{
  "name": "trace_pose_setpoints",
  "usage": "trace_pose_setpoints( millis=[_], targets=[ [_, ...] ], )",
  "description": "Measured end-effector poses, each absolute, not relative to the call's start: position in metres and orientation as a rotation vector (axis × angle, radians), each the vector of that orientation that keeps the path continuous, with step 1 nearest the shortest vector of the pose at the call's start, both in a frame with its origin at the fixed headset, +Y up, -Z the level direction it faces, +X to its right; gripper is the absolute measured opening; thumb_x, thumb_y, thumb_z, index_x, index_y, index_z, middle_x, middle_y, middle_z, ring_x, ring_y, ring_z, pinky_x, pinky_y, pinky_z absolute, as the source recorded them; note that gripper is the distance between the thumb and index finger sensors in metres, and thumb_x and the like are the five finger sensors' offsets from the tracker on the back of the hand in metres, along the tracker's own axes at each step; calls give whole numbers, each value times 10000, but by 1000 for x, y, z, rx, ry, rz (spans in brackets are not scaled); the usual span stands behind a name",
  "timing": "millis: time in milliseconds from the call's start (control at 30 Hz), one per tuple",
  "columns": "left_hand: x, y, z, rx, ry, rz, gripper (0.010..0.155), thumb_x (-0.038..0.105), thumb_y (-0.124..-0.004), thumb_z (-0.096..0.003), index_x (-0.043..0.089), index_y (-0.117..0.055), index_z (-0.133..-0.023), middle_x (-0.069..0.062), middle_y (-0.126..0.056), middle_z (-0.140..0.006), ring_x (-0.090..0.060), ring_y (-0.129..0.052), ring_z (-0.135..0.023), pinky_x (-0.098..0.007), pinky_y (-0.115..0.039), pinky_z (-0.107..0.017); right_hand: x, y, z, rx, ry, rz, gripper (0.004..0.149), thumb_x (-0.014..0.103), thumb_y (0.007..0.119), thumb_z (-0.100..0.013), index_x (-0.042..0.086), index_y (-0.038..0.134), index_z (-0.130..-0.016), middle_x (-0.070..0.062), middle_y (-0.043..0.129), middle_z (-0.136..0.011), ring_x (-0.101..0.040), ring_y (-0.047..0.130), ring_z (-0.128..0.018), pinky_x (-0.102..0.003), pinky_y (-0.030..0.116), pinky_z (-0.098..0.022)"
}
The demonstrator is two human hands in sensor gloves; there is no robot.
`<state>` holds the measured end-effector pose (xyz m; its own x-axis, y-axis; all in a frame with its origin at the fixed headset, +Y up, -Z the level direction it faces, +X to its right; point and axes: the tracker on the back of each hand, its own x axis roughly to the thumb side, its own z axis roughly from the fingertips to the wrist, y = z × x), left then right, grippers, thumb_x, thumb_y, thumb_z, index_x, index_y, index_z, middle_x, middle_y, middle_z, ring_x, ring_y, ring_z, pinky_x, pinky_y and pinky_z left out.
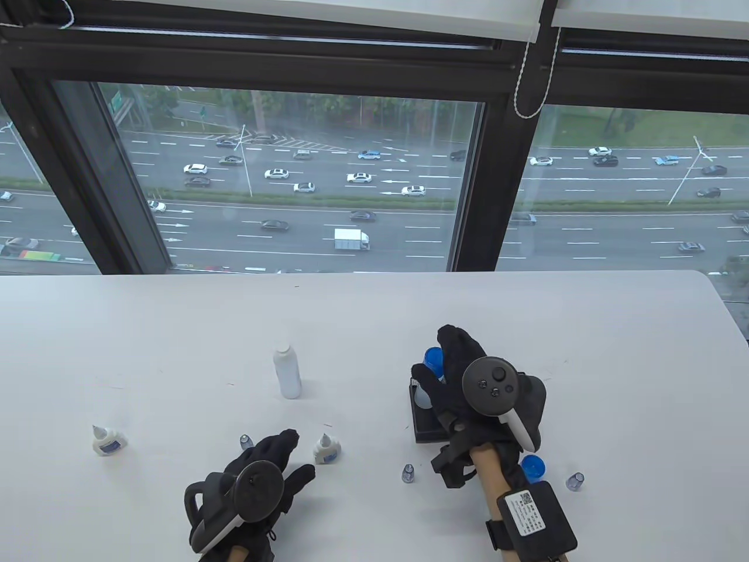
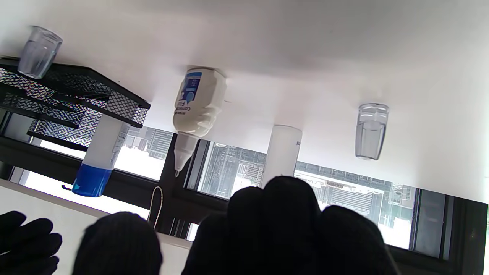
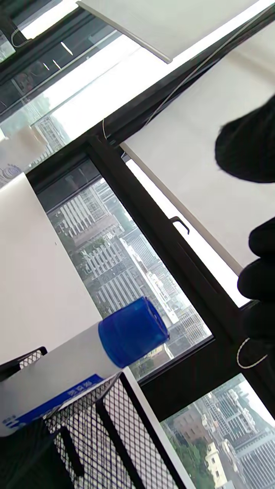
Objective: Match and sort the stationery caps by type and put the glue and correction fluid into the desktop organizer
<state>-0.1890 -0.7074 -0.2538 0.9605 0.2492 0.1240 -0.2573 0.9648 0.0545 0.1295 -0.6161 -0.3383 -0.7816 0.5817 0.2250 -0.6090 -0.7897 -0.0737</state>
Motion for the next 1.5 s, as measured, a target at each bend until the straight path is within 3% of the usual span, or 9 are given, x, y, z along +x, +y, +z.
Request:
trace_pose_setpoints(
  millis=[133, 333, 500, 667, 933, 1033, 1167, 1267, 1500],
  targets=[
    [-189, -708, -254, 69, -117, 250, 675, 636, -694, -528, 285, -620, -1101, -33, -808, -1084, -273, -938, -923, -518, -761, -672, 124, -617, -306, 382, -70, 2484, 740, 474, 738, -530, 145, 460, -1132, -217, 480, -1152, -483, 507, -1044, -632, 424, -753],
    [-188, -710, -255, 62, -128, 242, 675, 637, -694, -527, 288, -620, -1100, -30, -809, -1084, -270, -939, -923, -515, -763, -671, 127, -657, -271, 398, -19, 2508, 745, 480, 734, -530, 144, 456, -1134, -216, 518, -1142, -480, 548, -1031, -629, 451, -747],
    [-188, -710, -255, 38, -127, 287, 683, 639, -693, -527, 285, -614, -1106, -32, -801, -1091, -272, -935, -929, -517, -762, -672, 131, -693, -260, 364, -24, 2467, 744, 474, 733, -527, 139, 448, -1128, -195, 569, -1117, -459, 604, -1007, -616, 490, -737],
    [-196, -684, -256, 115, -109, 416, 690, 635, -698, -530, 278, -608, -1113, -45, -787, -1106, -289, -922, -944, -527, -753, -679, 136, -695, -251, 373, -68, 2457, 727, 467, 732, -524, 136, 471, -1117, -186, 596, -1101, -449, 631, -992, -608, 507, -732],
    [-204, -645, -318, 160, 17, 553, 766, 646, -708, -533, 235, -533, -1156, -98, -699, -1164, -330, -854, -999, -553, -715, -697, 140, -694, -247, 407, -53, 2417, 726, 467, 732, -524, 135, 474, -1115, -186, 600, -1099, -444, 632, -992, -608, 509, -731],
    [-211, -653, -348, 110, 96, 607, 881, 677, -720, -508, 189, -442, -1187, -147, -592, -1212, -383, -765, -1058, -582, -676, -715, 142, -694, -246, 394, -61, 2403, 726, 467, 732, -523, 134, 474, -1115, -188, 602, -1097, -446, 633, -990, -607, 511, -730],
    [-223, -685, -388, -70, 246, 655, 985, 684, -743, -487, 130, -349, -1201, -199, -479, -1239, -440, -657, -1107, -622, -613, -739, 144, -693, -246, 401, -52, 2379, 728, 467, 730, -524, 131, 471, -1115, -188, 599, -1098, -445, 633, -991, -605, 511, -731],
    [-227, -706, -400, -160, 298, 665, 984, 675, -753, -485, 115, -362, -1194, -212, -478, -1234, -452, -652, -1103, -628, -606, -739, 144, -693, -245, 406, -49, 2375, 727, 467, 730, -524, 129, 474, -1115, -190, 600, -1097, -446, 634, -989, -606, 513, -730],
    [-223, -728, -413, -229, 316, 666, 949, 660, -754, -495, 120, -395, -1188, -208, -514, -1222, -447, -689, -1081, -623, -621, -731, 137, -697, -245, 432, -26, 2371, 724, 469, 729, -524, 132, 476, -1113, -181, 608, -1094, -438, 643, -987, -602, 518, -730]
  ],
)
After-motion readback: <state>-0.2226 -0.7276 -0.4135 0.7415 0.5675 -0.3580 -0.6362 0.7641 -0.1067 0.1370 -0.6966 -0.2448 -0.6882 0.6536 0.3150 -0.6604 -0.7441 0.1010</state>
